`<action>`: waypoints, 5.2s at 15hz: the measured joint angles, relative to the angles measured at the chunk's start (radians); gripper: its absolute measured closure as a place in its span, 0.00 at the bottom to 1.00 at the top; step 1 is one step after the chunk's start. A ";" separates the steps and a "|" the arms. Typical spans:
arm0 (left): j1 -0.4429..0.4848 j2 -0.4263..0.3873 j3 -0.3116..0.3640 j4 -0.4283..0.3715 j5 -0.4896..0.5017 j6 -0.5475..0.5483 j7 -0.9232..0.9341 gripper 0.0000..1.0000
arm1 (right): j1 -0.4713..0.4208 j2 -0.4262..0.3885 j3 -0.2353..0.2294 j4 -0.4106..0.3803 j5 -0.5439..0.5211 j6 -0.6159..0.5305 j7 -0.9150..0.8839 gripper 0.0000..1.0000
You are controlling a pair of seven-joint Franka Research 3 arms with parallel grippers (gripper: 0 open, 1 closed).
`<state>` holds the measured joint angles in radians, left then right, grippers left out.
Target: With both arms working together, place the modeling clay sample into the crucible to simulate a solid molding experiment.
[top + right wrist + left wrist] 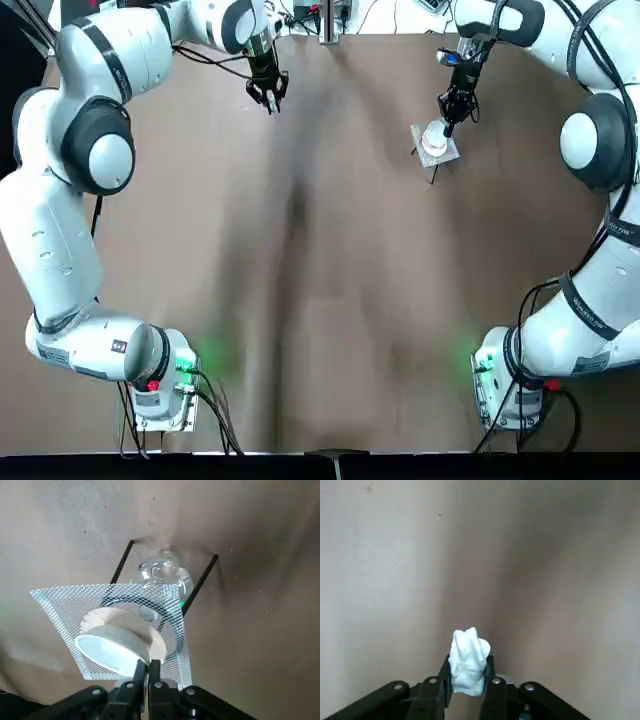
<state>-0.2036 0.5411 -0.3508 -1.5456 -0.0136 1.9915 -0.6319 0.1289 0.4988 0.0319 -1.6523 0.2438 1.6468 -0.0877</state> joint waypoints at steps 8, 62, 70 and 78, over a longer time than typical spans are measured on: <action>0.003 -0.014 -0.013 0.019 -0.127 -0.006 -0.032 0.72 | -0.007 0.000 -0.004 0.080 0.148 -0.140 0.018 0.96; -0.003 -0.007 -0.105 0.048 -0.365 0.064 -0.126 0.02 | 0.370 0.124 -0.003 0.198 0.635 0.277 0.570 0.96; 0.192 -0.065 -0.101 0.053 -0.067 -0.102 0.180 0.02 | 0.288 0.127 -0.019 0.208 0.542 0.084 0.514 0.96; 0.402 -0.161 -0.102 0.060 0.229 -0.317 0.517 0.02 | 0.061 0.098 -0.022 0.287 0.277 -0.192 0.288 0.96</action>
<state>0.1980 0.3805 -0.4523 -1.4853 0.2154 1.6744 -0.1152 0.1901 0.5973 0.0095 -1.3654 0.5208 1.4547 0.2003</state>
